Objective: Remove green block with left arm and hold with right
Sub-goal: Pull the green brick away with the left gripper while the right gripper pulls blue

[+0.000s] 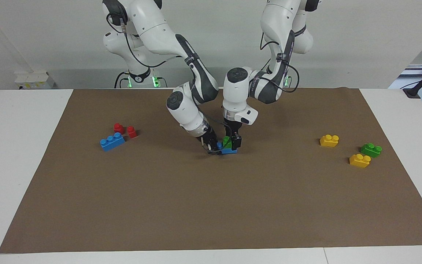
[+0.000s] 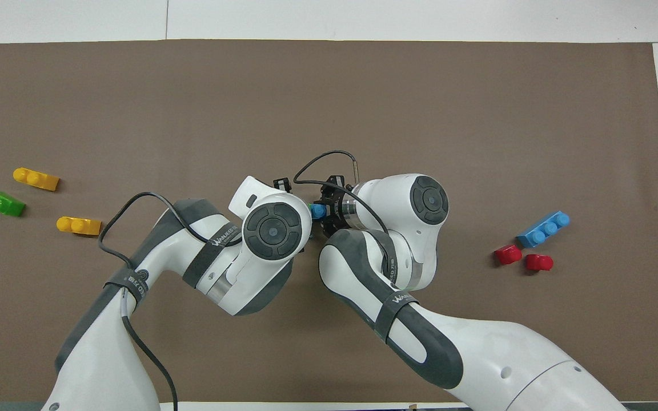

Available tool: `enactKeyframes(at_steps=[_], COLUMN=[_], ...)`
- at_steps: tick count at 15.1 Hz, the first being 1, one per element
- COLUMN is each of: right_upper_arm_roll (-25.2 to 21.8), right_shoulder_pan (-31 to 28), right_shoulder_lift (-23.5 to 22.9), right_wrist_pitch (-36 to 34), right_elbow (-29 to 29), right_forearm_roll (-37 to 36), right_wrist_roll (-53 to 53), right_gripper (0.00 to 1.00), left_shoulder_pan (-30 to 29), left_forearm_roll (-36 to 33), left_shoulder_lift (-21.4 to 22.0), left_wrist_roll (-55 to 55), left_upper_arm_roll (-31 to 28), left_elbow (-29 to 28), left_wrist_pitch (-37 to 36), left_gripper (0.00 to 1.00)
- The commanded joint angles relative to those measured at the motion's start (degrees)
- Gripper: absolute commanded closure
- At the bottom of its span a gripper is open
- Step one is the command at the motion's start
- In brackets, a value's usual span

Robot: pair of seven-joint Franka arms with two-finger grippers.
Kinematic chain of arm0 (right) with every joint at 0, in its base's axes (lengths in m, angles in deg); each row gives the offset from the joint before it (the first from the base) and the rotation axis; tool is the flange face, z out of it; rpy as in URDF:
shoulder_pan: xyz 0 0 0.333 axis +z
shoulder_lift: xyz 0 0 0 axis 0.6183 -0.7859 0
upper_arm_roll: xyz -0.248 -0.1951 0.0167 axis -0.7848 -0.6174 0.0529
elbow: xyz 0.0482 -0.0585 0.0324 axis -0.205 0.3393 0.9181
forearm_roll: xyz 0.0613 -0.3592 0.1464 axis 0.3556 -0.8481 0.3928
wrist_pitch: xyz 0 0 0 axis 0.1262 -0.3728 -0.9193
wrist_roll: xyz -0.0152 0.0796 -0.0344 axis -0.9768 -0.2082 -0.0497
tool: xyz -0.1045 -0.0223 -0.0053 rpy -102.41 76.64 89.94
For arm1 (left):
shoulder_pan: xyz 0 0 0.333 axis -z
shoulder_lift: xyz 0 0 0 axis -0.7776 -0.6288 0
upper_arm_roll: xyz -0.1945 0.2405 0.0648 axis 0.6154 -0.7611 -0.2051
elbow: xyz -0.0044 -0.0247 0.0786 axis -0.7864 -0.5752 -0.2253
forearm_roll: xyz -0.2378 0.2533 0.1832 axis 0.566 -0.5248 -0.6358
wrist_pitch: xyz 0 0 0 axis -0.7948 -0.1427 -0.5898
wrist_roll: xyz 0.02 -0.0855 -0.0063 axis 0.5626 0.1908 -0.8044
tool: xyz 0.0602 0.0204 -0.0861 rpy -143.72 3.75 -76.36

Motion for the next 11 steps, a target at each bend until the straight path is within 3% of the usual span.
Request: enactKeyframes(at_steps=[1,5,11], right_upper_arm_roll=[0.12,0.04,-0.14], right_shoulder_pan=[-0.09,-0.53,-1.84], right_shoulder_lift=[-0.05,-0.05,-0.05], right_wrist_pitch=[1.81,1.46,0.41], right_elbow=[0.5,-0.03,-0.91], right_forearm_roll=[1.85,1.85,1.5], right_wrist_roll=[-1.95,-2.21,-3.17], right_gripper=[1.0,1.0,1.0], left_shoulder_pan=[0.72,0.63,0.01], left_forearm_roll=[-2.18,-2.18,-0.87], left_shoulder_lift=[-0.6,0.54,7.92], left_wrist_roll=[-0.71,0.25,4.03], left_upper_arm_roll=[-0.65,-0.65,-0.65], left_elbow=[0.84,0.84,0.93], left_wrist_pitch=[1.18,-0.13,-8.13], left_gripper=[1.0,1.0,1.0])
